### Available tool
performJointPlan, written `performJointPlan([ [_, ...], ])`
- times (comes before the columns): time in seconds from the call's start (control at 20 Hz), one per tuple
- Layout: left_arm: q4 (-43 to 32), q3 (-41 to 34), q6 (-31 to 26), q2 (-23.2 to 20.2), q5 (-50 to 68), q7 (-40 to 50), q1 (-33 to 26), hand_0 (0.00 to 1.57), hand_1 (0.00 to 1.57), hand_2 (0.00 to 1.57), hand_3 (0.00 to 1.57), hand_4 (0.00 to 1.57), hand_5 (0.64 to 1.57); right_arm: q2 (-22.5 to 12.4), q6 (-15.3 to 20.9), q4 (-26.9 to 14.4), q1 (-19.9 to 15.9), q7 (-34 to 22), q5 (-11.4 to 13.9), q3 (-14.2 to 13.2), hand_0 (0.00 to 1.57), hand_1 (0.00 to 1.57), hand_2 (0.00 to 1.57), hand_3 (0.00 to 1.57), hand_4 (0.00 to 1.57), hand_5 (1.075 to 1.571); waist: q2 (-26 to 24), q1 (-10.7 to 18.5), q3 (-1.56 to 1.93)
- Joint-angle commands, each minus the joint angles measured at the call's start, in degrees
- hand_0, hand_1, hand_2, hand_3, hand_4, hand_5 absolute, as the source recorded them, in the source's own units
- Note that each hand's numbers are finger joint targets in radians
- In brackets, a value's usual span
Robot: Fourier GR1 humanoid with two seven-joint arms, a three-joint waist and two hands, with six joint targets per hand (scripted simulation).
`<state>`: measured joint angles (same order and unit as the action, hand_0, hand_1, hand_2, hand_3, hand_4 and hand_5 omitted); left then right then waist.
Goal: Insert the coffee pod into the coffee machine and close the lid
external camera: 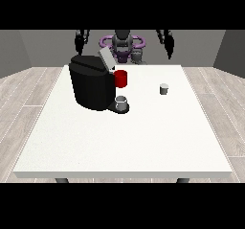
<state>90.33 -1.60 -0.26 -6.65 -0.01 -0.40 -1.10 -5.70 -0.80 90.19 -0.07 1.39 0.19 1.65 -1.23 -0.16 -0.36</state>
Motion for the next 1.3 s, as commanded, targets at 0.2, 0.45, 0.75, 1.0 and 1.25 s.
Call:
performJointPlan([
  [0.2, -0.62, 1.08, -9.4, -10.8, -4.66, -4.72, 2.14, 0.0, 0.0, 0.0, 0.0, 0.0, 1.571, 1.34, 0.31, -1.91, 0.48, -0.28, -0.14, -0.01, 0.0, 0.0, 0.0, 0.0, 0.0, 1.571, 0.98, -1.09, 0.37],
  [0.45, -6.15, -4.02, -13.8, -21.62, -6.82, -4.51, 10.32, 0.0, 0.0, 0.0, 0.0, 0.0, 1.571, -0.37, 6.86, -0.6, -5.12, 1.24, 6.32, -1.99, 0.0, 0.0, 0.0, 0.0, 0.0, 1.571, 7.46, -5.67, 0.36],
  [0.75, -17.55, -5.07, -14.16, -24.88, -11.53, -5.37, 17.39, 0.0, 0.0, 0.0, 0.0, 0.0, 1.571, 0.98, 7.85, 2.11, -8.31, -1.07, 9.04, 0.84, 0.0, 0.0, 0.0, 0.0, 0.0, 1.571, 11.37, -9.64, 0.34],
  [1.0, -27.85, -6.0, -15.39, -27.74, -14.53, -10.24, 20.6, 0.0, 0.0, 0.0, 0.0, 0.0, 1.571, 2.83, 7.58, 4.16, -6.94, 0.23, 9.48, 3.53, 0.0, 0.0, 0.0, 0.0, 0.0, 1.571, 15.27, -12.29, 0.33],
  [1.25, -34.32, -3.85, -13.27, -26.94, -19.59, -11.11, 25.18, 0.0, 0.0, 0.0, 0.0, 0.0, 1.571, 5.49, 10.26, 3.6, -8.11, -3.27, 12.56, 6.51, 0.0, 0.0, 0.0, 0.0, 0.0, 1.571, 17.44, -12.38, 0.33],
])
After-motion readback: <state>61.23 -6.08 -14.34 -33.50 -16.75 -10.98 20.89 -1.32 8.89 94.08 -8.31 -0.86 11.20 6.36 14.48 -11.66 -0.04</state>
